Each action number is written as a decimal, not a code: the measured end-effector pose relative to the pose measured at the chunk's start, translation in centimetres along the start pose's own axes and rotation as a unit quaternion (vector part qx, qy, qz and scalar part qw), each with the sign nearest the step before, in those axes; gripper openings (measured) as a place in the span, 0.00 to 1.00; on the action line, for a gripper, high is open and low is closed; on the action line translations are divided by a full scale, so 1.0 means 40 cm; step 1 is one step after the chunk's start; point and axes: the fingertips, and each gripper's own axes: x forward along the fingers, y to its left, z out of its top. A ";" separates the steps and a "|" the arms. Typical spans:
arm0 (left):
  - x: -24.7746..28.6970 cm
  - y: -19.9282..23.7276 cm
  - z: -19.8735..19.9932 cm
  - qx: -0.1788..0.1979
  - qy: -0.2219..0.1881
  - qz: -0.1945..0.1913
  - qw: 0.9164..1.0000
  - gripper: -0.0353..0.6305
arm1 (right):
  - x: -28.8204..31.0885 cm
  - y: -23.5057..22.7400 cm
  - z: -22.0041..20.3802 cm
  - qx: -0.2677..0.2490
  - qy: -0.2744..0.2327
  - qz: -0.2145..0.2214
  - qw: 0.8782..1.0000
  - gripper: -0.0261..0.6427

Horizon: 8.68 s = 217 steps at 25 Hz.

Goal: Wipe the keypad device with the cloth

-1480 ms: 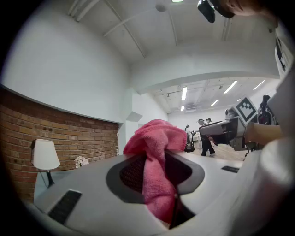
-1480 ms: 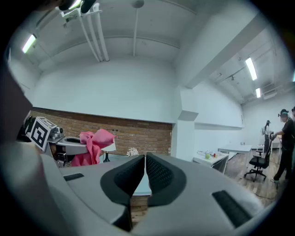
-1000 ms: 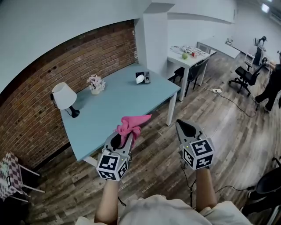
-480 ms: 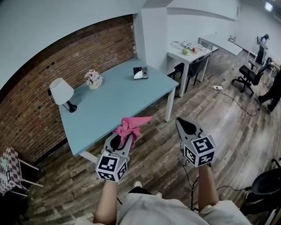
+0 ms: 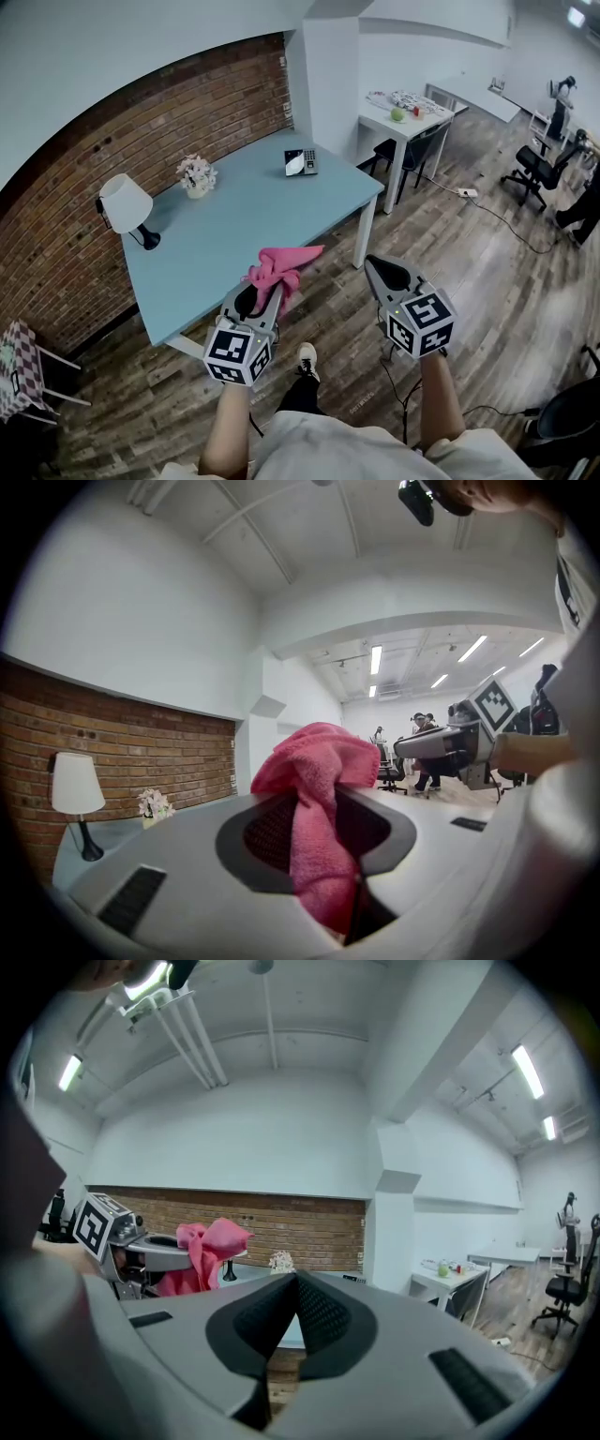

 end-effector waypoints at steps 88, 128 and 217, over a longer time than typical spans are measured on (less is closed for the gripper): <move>1.479 0.959 -0.297 -0.058 0.082 0.053 0.994 0.26 | 1.622 -0.878 -0.349 0.063 0.157 0.071 0.983 0.15; 1.700 1.032 -0.623 -0.147 0.179 0.088 0.969 0.26 | 1.834 -0.880 -0.514 -0.055 0.235 0.243 0.940 0.17; 1.727 0.901 -0.661 -0.188 0.142 0.070 0.969 0.28 | 1.834 -0.887 -0.510 -0.013 0.212 0.241 0.947 0.17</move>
